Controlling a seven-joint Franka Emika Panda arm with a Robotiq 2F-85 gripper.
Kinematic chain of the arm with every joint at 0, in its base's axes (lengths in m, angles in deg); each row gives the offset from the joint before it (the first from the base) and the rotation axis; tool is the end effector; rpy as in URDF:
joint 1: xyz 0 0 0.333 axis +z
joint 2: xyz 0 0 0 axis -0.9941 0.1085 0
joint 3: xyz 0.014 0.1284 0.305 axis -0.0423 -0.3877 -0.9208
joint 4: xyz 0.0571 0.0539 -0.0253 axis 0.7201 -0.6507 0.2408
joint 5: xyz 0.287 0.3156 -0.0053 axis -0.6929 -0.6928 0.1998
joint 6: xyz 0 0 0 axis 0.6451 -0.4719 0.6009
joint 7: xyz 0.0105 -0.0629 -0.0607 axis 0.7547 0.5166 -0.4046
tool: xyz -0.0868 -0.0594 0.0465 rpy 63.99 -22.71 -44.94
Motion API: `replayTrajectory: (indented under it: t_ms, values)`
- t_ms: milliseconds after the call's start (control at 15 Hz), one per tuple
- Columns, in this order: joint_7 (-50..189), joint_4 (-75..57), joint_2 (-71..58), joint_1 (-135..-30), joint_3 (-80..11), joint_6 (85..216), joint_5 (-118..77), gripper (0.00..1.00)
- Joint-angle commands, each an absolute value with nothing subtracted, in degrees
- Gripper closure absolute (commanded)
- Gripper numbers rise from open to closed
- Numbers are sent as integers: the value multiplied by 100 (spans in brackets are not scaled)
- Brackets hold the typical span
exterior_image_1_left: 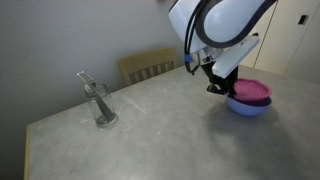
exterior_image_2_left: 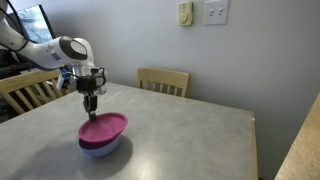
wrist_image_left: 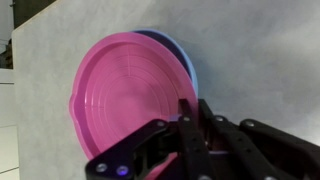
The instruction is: Put the plate on top of the bowl
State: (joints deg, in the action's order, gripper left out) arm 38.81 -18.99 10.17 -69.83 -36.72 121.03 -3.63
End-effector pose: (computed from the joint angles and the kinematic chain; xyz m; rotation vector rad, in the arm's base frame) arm 0.6150 0.1063 0.1846 2.5837 -0.2717 -0.4737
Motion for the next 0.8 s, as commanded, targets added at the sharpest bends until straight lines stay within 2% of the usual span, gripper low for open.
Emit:
replayTrajectory:
  t_ms: [0,733]
  values:
    - [3999,-2455,762,-7031,-3672,12493,-327,97]
    - [3984,-2794,638,-7065,-3650,12666,-356,97]
